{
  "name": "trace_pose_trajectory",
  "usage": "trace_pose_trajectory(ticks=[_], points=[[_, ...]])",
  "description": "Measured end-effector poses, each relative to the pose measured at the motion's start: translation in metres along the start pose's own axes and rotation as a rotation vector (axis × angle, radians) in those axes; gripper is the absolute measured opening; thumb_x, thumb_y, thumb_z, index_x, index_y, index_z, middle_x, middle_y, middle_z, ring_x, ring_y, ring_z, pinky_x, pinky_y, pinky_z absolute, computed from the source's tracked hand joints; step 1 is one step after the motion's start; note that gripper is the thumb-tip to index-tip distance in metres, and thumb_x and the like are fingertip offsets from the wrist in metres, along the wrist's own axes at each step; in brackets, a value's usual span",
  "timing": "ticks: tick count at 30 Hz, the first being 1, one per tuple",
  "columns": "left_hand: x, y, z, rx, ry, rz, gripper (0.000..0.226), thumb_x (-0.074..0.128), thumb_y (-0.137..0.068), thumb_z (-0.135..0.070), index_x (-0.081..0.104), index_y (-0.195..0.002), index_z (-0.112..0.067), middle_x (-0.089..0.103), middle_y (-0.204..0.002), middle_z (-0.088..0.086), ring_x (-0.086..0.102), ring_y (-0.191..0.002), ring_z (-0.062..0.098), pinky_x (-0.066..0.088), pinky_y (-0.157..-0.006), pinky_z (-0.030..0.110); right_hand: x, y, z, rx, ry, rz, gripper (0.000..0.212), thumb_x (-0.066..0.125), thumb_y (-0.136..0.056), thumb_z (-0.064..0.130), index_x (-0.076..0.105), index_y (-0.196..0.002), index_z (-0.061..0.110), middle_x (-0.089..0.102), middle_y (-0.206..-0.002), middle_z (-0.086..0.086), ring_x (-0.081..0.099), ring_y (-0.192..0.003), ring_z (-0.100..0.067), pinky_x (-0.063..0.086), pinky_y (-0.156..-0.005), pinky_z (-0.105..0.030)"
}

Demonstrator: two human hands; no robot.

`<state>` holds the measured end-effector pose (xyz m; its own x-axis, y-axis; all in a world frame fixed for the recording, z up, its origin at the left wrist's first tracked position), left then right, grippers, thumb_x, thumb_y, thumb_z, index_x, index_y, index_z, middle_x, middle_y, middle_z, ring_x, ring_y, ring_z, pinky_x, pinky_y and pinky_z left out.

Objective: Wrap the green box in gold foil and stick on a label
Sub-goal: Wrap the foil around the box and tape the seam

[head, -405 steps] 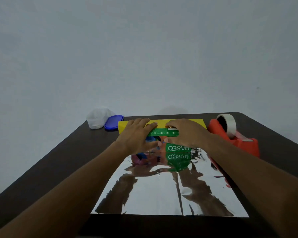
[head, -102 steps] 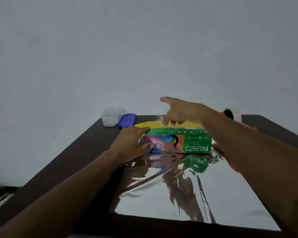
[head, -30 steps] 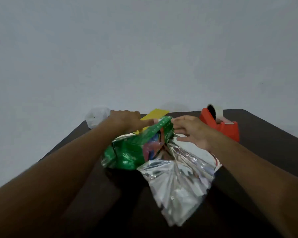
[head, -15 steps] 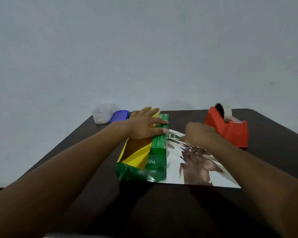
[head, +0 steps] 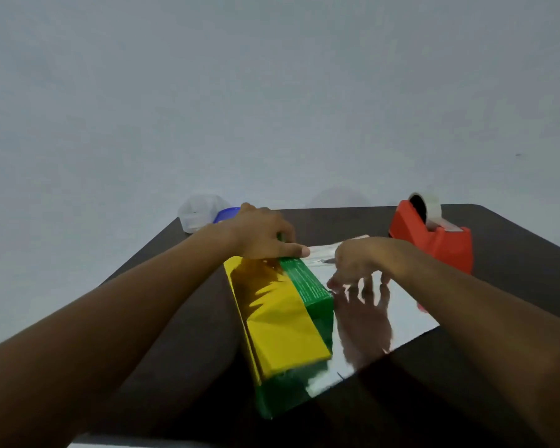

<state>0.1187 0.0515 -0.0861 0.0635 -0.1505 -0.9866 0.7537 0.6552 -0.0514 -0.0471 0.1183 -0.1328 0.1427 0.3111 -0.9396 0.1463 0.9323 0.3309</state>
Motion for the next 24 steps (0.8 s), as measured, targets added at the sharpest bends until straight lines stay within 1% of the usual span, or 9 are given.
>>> trace_pose_trajectory(ticks=[3,6,10,13,14,16,18,21,24], points=[[-0.015,-0.001,-0.005,-0.040,0.186,-0.026,0.048,0.052,-0.091,-0.070,0.069,-0.073,-0.028,0.069,-0.075,-0.007,0.063,-0.075,0.011,0.045,-0.078,0.032,0.002,-0.004,0.001,-0.070,0.001,0.012,0.042,0.072,-0.090,0.041,0.068,-0.120,0.011,0.074,-0.114,-0.005,0.072,-0.099,-0.025,0.052,-0.061,-0.027],[-0.011,-0.005,0.008,-0.101,0.308,0.068,0.032,0.063,-0.095,-0.049,0.075,-0.088,-0.021,0.075,-0.081,-0.001,0.072,-0.078,0.020,0.055,-0.076,0.029,-0.003,-0.006,0.003,-0.156,-0.001,-0.031,0.060,0.078,-0.086,0.037,0.056,-0.137,0.015,0.061,-0.131,-0.003,0.064,-0.111,-0.026,0.055,-0.090,-0.035],[0.023,-0.005,0.021,-0.152,0.218,0.387,0.030,0.060,-0.101,-0.027,0.068,-0.128,-0.015,0.071,-0.121,0.005,0.068,-0.109,0.025,0.052,-0.100,0.037,-0.002,-0.011,0.001,-0.222,-0.051,0.010,0.046,0.072,-0.090,0.016,0.060,-0.134,0.017,0.060,-0.135,-0.004,0.067,-0.105,-0.024,0.055,-0.086,-0.033],[0.043,-0.005,0.027,-0.201,0.075,0.492,0.036,0.061,-0.100,-0.029,0.065,-0.131,-0.011,0.068,-0.128,0.011,0.066,-0.111,0.026,0.052,-0.082,0.028,-0.012,-0.014,-0.005,-0.238,-0.133,-0.031,0.051,0.075,-0.089,0.021,0.059,-0.137,0.018,0.054,-0.145,-0.004,0.058,-0.122,-0.024,0.051,-0.101,-0.039],[0.044,-0.006,0.028,-0.201,0.050,0.480,0.039,0.061,-0.099,-0.038,0.068,-0.126,-0.010,0.069,-0.125,0.011,0.066,-0.107,0.025,0.051,-0.079,0.028,-0.017,-0.014,-0.007,-0.226,-0.194,-0.041,0.044,0.075,-0.090,0.025,0.062,-0.131,0.017,0.059,-0.139,-0.006,0.061,-0.116,-0.023,0.054,-0.095,-0.038],[0.041,-0.010,0.028,-0.148,0.048,0.399,0.051,0.059,-0.098,-0.050,0.066,-0.129,-0.011,0.066,-0.130,0.008,0.062,-0.118,0.025,0.048,-0.095,0.034,-0.021,-0.015,-0.012,-0.164,-0.297,0.005,0.026,0.072,-0.093,0.031,0.067,-0.109,0.011,0.068,-0.110,-0.009,0.061,-0.085,-0.018,0.055,-0.070,-0.028],[0.034,-0.011,0.019,-0.074,0.138,0.286,0.050,0.065,-0.096,-0.043,0.061,-0.137,-0.017,0.061,-0.139,0.002,0.054,-0.129,0.021,0.042,-0.104,0.032,-0.013,-0.017,-0.016,-0.049,-0.293,0.145,0.022,0.068,-0.096,0.032,0.065,-0.093,0.010,0.062,-0.084,-0.006,0.051,-0.065,-0.016,0.045,-0.055,-0.024],[0.042,-0.016,0.003,0.029,0.280,0.389,0.035,0.058,-0.101,-0.016,0.062,-0.137,-0.014,0.061,-0.138,0.006,0.057,-0.125,0.022,0.043,-0.105,0.031,0.007,-0.025,-0.020,0.031,-0.300,0.234,0.023,0.062,-0.100,0.029,0.061,-0.085,0.011,0.053,-0.074,-0.002,0.047,-0.059,-0.014,0.046,-0.053,-0.023],[0.043,-0.014,0.002,-0.030,0.326,0.528,0.037,0.048,-0.104,-0.009,0.061,-0.137,-0.017,0.059,-0.140,0.006,0.057,-0.126,0.025,0.047,-0.109,0.043,0.003,-0.033,-0.018,-0.035,-0.347,0.170,0.022,0.056,-0.103,0.027,0.060,-0.094,0.008,0.053,-0.079,-0.004,0.045,-0.062,-0.014,0.045,-0.057,-0.025]])
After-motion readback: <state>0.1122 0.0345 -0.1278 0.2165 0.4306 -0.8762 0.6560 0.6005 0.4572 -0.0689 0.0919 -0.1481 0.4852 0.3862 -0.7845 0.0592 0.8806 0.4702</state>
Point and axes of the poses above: each hand's wrist, its own y-axis away from the middle knuckle, its own x-axis out of the palm, z = x × y, the point moved 5 cm from there along -y, towards the middle knuckle
